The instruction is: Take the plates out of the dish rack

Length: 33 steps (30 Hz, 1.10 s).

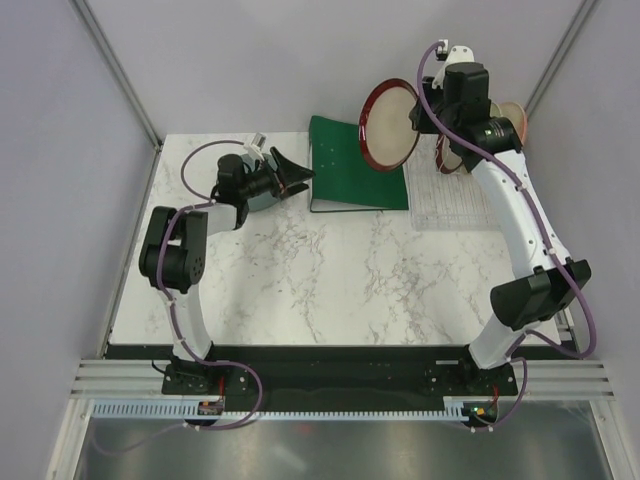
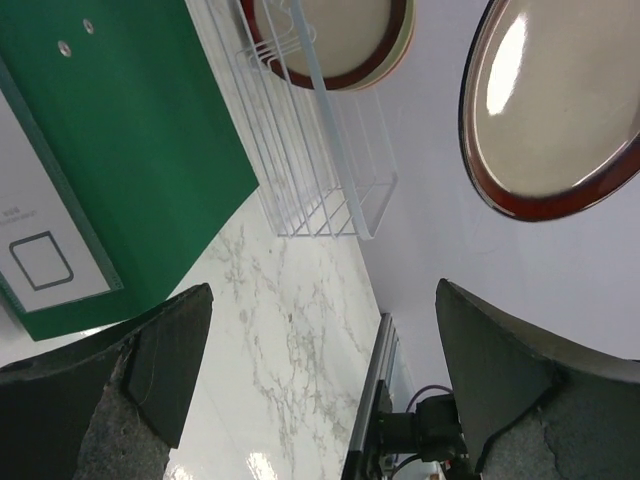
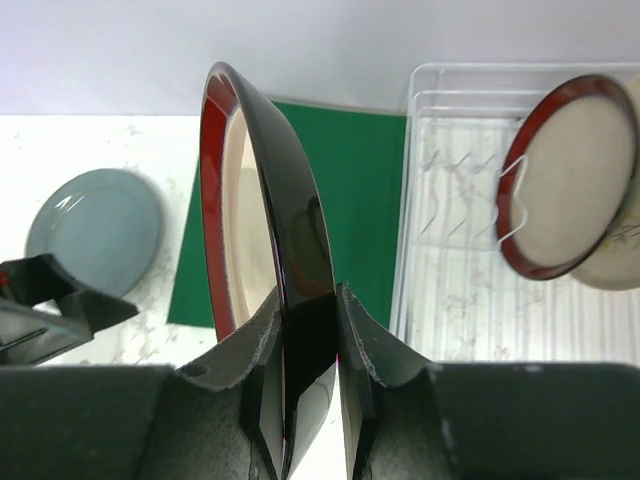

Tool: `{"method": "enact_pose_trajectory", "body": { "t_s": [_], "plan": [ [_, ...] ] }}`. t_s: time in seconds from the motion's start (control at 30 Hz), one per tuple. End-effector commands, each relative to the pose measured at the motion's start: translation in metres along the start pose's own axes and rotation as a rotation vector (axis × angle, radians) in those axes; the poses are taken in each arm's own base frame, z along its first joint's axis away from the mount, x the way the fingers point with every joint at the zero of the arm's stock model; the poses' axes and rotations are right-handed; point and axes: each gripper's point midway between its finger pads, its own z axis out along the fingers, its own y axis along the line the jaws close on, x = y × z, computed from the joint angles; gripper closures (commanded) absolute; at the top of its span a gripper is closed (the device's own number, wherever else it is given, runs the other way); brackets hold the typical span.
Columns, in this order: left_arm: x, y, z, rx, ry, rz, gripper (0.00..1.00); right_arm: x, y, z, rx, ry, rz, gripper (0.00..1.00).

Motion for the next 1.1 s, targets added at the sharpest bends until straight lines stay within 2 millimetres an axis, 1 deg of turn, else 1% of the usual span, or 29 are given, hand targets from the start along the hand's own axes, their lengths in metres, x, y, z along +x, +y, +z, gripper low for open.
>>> {"method": "enact_pose_trajectory", "body": {
  "t_s": [0.0,0.03,0.07,0.13,0.17,0.23,0.27,0.33,0.37,0.4,0.5,0.53,0.6,0.63,0.7,0.73,0.83,0.93,0.97,1.0,1.03,1.07],
  "plan": [
    [-0.013,-0.031,-0.001,0.138,-0.068,0.049,0.00,-0.070,0.027,-0.048,-0.133,-0.246,0.114,1.00],
    [-0.011,-0.030,0.000,0.150,-0.072,0.040,0.00,-0.070,0.030,-0.051,-0.148,-0.251,0.125,1.00],
    [-0.013,-0.038,0.000,0.189,-0.087,0.047,0.00,-0.064,0.034,-0.053,-0.171,-0.239,0.147,1.00],
    [-0.015,-0.045,0.003,0.218,-0.099,0.044,0.00,-0.063,0.038,-0.057,-0.196,-0.249,0.172,1.00],
    [-0.013,-0.042,0.006,0.224,-0.094,0.026,0.00,-0.057,0.040,-0.059,-0.203,-0.242,0.184,1.00],
    [-0.010,-0.048,0.012,0.252,-0.086,0.026,0.00,-0.053,0.046,-0.062,-0.222,-0.243,0.216,1.00],
    [-0.010,-0.046,0.015,0.256,-0.088,0.001,0.00,-0.052,0.046,-0.063,-0.224,-0.245,0.226,1.00],
    [-0.007,-0.052,0.020,0.287,-0.086,0.004,0.00,-0.046,0.060,-0.067,-0.280,-0.234,0.247,1.00],
    [-0.005,-0.049,0.023,0.289,-0.080,-0.016,0.00,-0.044,0.063,-0.067,-0.288,-0.230,0.252,1.00],
    [-0.003,-0.050,0.026,0.297,-0.073,-0.016,0.00,-0.041,0.066,-0.067,-0.297,-0.224,0.260,1.00],
    [0.004,-0.062,0.036,0.325,-0.054,-0.011,0.00,-0.032,0.077,-0.066,-0.318,-0.212,0.264,1.00],
    [0.004,-0.064,0.037,0.326,-0.055,-0.008,0.00,-0.021,0.080,-0.064,-0.320,-0.191,0.270,1.00],
    [0.003,-0.073,0.040,0.335,-0.054,0.002,0.00,-0.013,0.081,-0.061,-0.321,-0.179,0.272,1.00],
    [0.004,-0.078,0.041,0.343,-0.047,0.009,0.00,-0.005,0.082,-0.058,-0.318,-0.166,0.277,1.00],
    [0.005,-0.086,0.042,0.354,-0.042,0.020,0.00,-0.002,0.084,-0.058,-0.324,-0.169,0.284,1.00],
    [0.006,-0.086,0.043,0.350,-0.038,0.020,0.00,0.003,0.083,-0.056,-0.322,-0.160,0.284,1.00],
    [0.007,-0.095,0.043,0.361,-0.035,0.040,0.00,0.007,0.087,-0.055,-0.339,-0.154,0.288,1.00],
    [0.008,-0.096,0.043,0.356,-0.033,0.047,0.02,0.009,0.086,-0.056,-0.336,-0.155,0.291,1.00],
    [0.011,-0.097,0.044,0.358,-0.019,0.047,0.05,0.009,0.086,-0.056,-0.335,-0.157,0.290,1.00],
    [0.013,-0.097,0.043,0.360,-0.010,0.049,0.22,0.009,0.085,-0.055,-0.332,-0.158,0.291,1.00],
    [0.014,-0.097,0.043,0.362,-0.004,0.047,0.33,0.010,0.085,-0.055,-0.333,-0.155,0.289,1.00],
    [0.016,-0.097,0.043,0.356,0.005,0.039,0.68,0.012,0.085,-0.054,-0.333,-0.152,0.288,1.00]
  ]
}}
